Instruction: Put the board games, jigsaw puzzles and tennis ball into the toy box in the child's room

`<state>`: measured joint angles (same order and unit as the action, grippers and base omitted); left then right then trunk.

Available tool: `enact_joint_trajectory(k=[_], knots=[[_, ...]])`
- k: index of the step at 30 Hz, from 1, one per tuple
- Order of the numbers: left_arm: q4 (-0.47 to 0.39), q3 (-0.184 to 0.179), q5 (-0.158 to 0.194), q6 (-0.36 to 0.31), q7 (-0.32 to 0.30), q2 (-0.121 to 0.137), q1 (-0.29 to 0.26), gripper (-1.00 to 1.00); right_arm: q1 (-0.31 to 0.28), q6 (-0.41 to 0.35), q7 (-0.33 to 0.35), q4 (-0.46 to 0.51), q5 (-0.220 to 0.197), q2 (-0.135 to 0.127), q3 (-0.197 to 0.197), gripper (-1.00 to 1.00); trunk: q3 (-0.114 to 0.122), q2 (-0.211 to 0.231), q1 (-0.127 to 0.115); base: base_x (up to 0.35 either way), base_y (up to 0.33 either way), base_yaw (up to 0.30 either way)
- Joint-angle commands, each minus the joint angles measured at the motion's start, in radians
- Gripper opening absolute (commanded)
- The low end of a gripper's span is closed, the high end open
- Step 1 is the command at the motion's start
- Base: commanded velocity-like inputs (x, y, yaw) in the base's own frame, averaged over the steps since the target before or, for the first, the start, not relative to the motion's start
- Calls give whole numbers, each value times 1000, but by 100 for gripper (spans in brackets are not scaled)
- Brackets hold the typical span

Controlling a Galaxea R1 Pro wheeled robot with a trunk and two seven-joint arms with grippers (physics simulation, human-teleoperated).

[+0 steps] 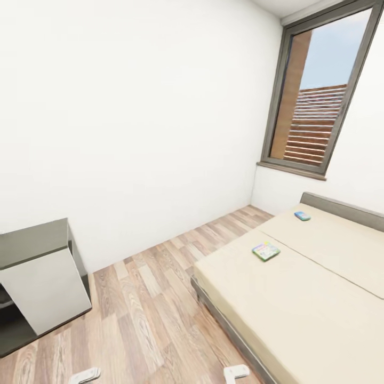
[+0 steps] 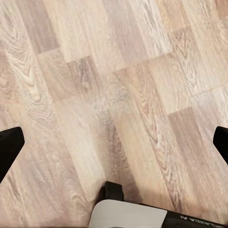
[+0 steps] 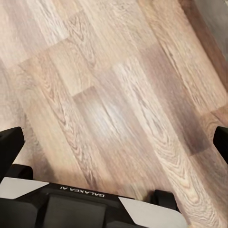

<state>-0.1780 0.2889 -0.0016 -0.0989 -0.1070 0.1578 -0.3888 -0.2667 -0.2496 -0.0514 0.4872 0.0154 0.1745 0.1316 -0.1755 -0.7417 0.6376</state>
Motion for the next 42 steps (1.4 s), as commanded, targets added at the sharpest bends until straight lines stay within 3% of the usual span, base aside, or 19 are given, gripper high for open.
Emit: enact_joint_trajectory(k=[1,10,15,18,23,24,27,33,34,38,42], knots=[[-2,7,-1,-7,-5,-1,-1,100,0,-7,-5,2,1,0,3,100,-2,-1,0,0,0,274],[-7,5,-2,-8,-8,-3,-1,100,-2,-16,-2,9,-1,0,2,100,-6,-1,0,0,0,274],[-28,3,0,-38,-40,1,-7,100,-14,-64,1,54,-5,0,1,100,-10,-1,0,0,0,261],[-74,3,1,-106,-80,4,-23,100,-26,-148,2,129,-8,0,1,100,-13,-1,0,0,0,238],[-235,2,3,-296,-166,6,-49,100,-39,-317,5,291,-13,0,-3,100,-18,-1,0,0,0,224],[-235,2,3,-296,-166,6,-49,100,-39,-317,5,291,-13,0,-3,100,-19,-1,0,0,0,218],[-356,-1,2,-411,-214,4,-56,100,-42,-378,6,384,-18,0,-6,100,-23,-1,0,0,0,214],[-586,-5,1,-581,-272,4,-58,100,-44,-432,6,493,-40,0,-8,100,-29,-1,0,0,0,176],[-586,-5,1,-581,-272,4,-58,100,-44,-432,6,493,-40,0,-8,100,-30,-1,0,0,0,119],[-723,2,4,-669,-289,8,-55,100,-46,-453,5,564,-54,0,-9,100,-31,-1,0,22,0,65],[-781,3,6,-695,-300,10,-54,100,-46,-459,5,618,-57,0,-9,100,-32,-1,0,129,0,26]])
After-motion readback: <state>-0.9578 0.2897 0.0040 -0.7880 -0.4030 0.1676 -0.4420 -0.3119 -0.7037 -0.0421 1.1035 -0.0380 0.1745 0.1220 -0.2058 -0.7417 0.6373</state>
